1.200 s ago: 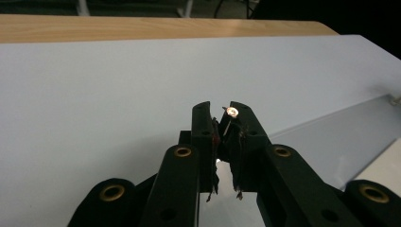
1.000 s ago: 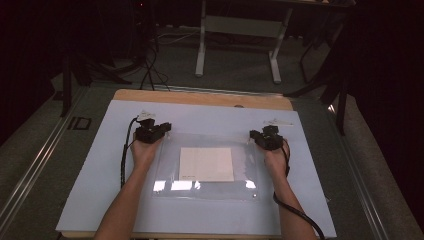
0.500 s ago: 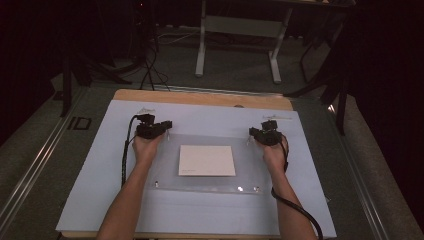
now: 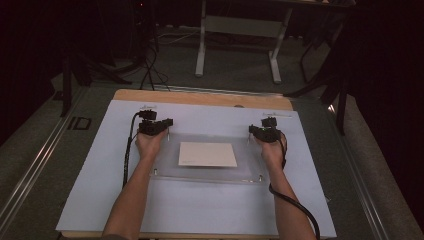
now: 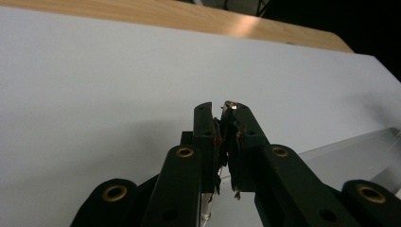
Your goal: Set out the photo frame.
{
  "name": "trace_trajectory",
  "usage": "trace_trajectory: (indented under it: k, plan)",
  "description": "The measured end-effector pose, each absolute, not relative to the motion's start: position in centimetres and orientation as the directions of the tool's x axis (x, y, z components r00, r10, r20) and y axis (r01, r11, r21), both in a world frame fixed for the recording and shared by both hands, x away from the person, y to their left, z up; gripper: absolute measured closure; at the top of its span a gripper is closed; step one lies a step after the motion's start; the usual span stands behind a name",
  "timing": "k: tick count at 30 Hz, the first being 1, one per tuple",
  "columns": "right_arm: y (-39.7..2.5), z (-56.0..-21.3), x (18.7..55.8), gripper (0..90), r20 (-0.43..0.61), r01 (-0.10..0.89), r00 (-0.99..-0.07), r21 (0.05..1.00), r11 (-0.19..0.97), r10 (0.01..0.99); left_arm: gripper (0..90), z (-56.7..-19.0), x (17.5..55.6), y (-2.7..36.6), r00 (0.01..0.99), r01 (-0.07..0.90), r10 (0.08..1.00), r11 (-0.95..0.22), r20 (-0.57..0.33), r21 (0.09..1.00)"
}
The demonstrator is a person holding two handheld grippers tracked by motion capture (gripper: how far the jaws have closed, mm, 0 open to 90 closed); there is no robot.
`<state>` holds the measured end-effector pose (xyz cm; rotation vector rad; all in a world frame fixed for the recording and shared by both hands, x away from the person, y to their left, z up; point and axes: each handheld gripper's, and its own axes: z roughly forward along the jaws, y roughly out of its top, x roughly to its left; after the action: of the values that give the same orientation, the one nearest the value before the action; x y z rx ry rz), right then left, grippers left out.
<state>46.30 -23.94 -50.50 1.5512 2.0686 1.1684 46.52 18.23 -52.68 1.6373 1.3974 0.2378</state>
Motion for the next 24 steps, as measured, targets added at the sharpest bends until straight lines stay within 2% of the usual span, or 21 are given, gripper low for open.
trace_trajectory:
  k: [11, 24]
  plan:
    - [-23.9, -50.5, 45.5, 84.1, 0.160, 0.610, -0.383, 0.783, 0.120, 0.910, 83.2, -52.5, 47.0, 18.2, 0.313, 0.697, 0.848, 0.100, -0.427, 0.710]
    - [-25.5, -50.5, 41.2, 85.8, 0.083, 0.517, -0.457, 0.835, 0.189, 0.886, 83.2, -52.5, 47.0, 18.2, 0.313, 0.699, 0.848, 0.099, -0.427, 0.708]
